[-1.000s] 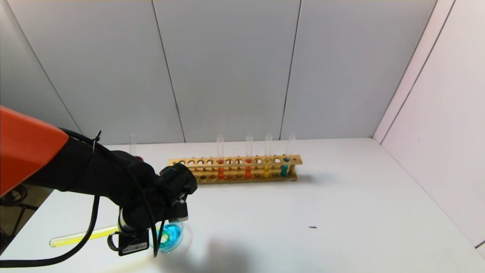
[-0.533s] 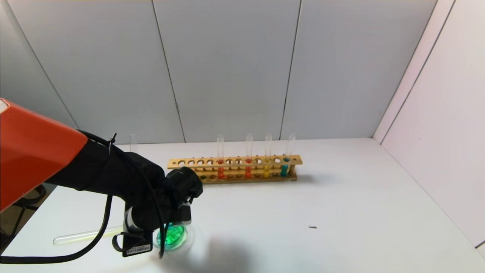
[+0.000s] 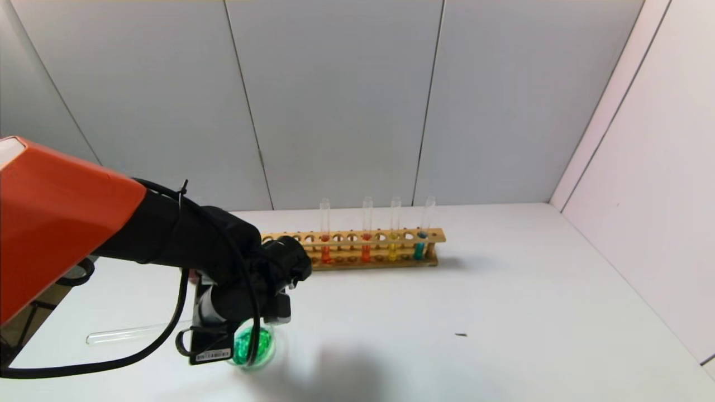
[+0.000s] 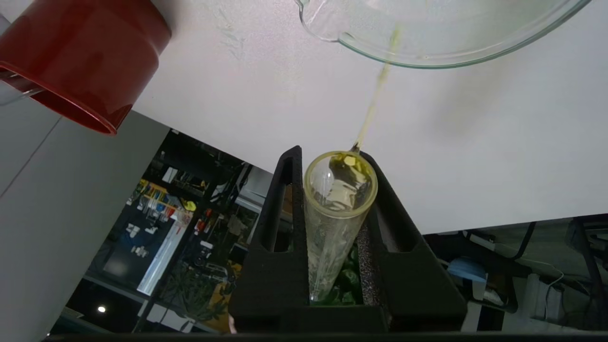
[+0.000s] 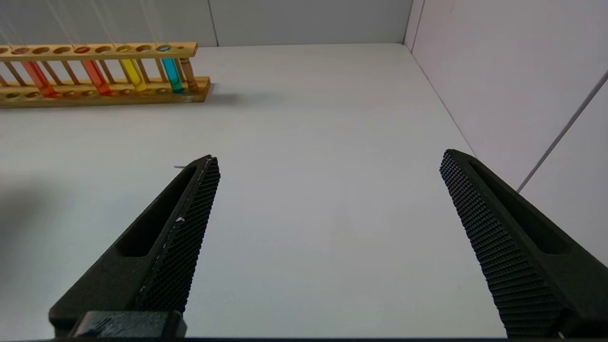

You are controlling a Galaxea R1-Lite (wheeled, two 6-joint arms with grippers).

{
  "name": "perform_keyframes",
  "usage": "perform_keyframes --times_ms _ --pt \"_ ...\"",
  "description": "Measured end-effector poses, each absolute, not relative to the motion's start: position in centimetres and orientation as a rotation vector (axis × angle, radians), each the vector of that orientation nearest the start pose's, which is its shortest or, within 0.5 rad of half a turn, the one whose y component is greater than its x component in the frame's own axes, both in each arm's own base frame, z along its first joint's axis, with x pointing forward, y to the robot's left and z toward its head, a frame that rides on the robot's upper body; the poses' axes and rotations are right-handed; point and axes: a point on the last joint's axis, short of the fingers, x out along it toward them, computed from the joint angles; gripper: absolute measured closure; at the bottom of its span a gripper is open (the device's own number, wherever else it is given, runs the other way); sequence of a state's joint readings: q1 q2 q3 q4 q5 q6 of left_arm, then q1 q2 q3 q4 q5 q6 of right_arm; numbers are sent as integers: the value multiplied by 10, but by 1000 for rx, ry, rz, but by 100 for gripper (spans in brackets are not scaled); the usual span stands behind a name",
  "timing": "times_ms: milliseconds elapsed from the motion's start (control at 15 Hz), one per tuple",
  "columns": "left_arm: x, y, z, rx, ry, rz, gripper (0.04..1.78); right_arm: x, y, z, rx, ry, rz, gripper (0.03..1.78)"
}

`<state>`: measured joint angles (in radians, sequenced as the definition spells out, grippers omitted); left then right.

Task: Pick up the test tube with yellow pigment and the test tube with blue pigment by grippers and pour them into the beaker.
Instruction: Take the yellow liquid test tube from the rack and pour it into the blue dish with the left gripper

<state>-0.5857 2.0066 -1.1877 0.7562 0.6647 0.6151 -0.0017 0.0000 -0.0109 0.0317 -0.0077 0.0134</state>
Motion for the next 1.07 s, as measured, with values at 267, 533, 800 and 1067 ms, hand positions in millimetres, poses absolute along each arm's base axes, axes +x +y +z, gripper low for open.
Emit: perform_keyframes --times_ms 267,533,800,1067 --pt "260 -161 97 1500 1365 -359 148 -24 0 75 14 21 -10 11" --pt "259 -161 91 1538 1425 -375 148 -24 0 75 13 20 -9 11" --pt "255 -161 92 1589 1496 -401 148 -24 0 75 13 20 -9 11" --pt "255 -165 92 1606 1494 -406 148 -24 0 75 14 21 -10 11"
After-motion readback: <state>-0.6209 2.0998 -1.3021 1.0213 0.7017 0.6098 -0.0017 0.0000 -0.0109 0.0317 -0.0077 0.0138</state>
